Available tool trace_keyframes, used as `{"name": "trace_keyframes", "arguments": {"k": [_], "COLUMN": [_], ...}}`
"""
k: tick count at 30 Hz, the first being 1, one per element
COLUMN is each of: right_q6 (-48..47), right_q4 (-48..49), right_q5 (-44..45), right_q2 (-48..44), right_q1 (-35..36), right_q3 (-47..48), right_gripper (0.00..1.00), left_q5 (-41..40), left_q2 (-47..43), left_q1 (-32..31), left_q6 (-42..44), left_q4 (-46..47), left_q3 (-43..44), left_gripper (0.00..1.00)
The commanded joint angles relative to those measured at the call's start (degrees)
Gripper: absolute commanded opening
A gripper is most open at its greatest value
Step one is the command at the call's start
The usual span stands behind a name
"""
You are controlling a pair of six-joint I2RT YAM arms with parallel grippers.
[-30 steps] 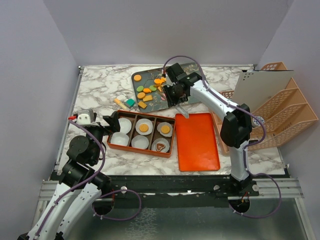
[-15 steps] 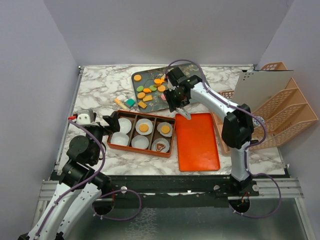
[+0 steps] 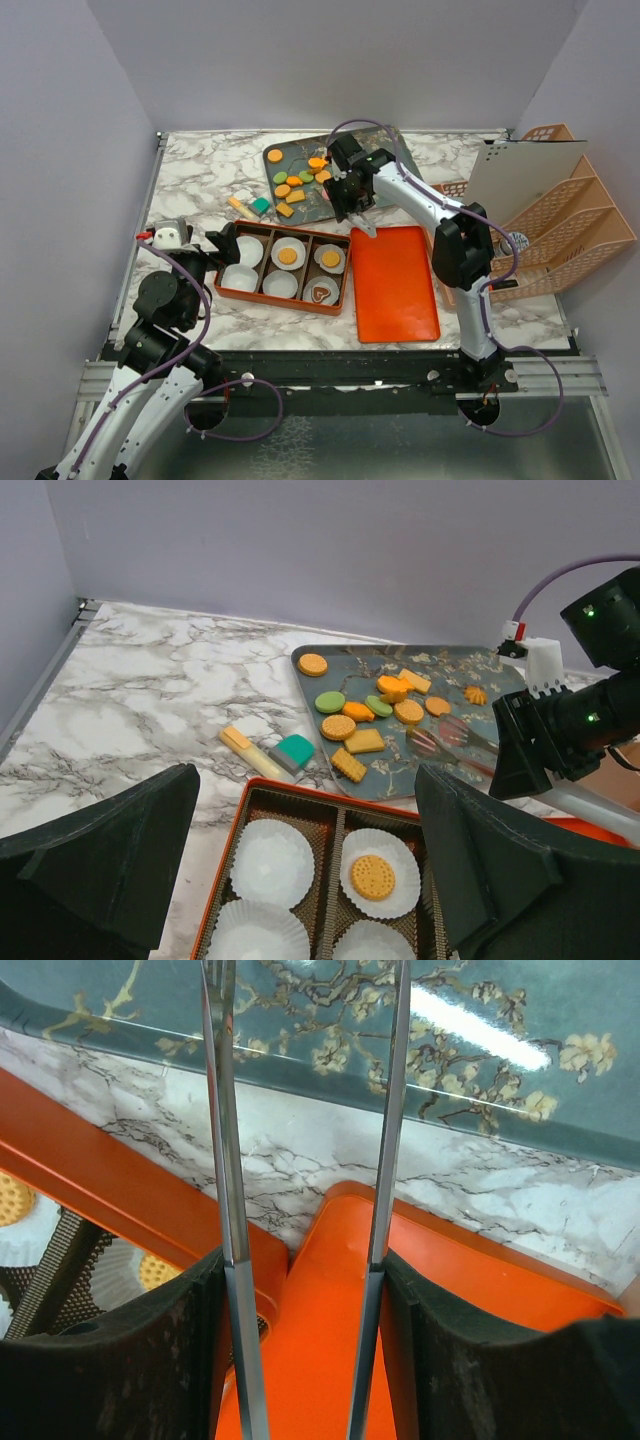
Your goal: Pack the cookies
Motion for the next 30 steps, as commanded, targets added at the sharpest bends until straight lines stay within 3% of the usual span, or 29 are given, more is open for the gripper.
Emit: {"name": "trace_keyframes", "arguments": {"k": [1, 17, 30], "right_q6": [-0.45, -0.98, -0.68], "right_q4": [-1.00, -1.77, -2.69], "right_q5": [2.03, 0.98, -1.06], "right_q2": [1.30, 3.41, -0.86], "right_q1": [-0.49, -0.74, -0.75], "right_q3": [2.75, 3.63, 2.48], "right_gripper": [0.57, 0.56, 0.36], "left_q5": [0.71, 0.80, 0.80], "left_q2": [-0.04, 0.18, 0.24], "left_q1": [0.35, 0.45, 0.43], "left_q6": [0.48, 0.57, 0.57], "left_q4": [1.05, 1.17, 1.24], "left_q3": [-0.41, -0.56, -0.41], "left_gripper": [0.99, 0.99, 0.99]}}
